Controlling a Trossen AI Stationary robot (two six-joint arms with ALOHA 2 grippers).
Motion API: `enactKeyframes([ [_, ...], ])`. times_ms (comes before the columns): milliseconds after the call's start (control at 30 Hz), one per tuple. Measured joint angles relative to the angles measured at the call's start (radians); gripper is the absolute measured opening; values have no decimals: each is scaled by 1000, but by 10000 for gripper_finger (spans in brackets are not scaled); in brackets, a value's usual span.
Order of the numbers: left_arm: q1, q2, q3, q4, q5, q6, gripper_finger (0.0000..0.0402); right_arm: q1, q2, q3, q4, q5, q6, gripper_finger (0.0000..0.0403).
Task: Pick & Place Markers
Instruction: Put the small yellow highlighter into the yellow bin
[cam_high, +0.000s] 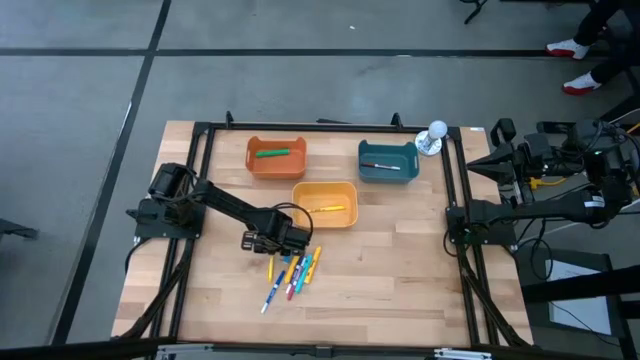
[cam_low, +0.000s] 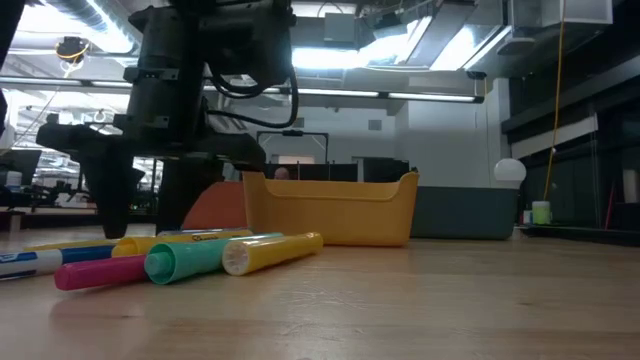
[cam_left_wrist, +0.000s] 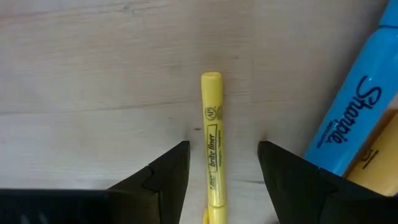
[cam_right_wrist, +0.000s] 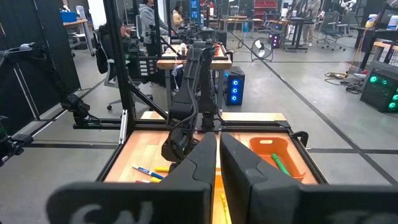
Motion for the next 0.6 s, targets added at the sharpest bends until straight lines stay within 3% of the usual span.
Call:
enactKeyframes([
  [333, 0, 2, 0, 5, 1, 0, 174, 0, 0, 0, 0, 0, 0, 23],
  [600, 1, 3, 1, 15, 11, 1, 101, 0, 0, 0, 0, 0, 0, 23],
])
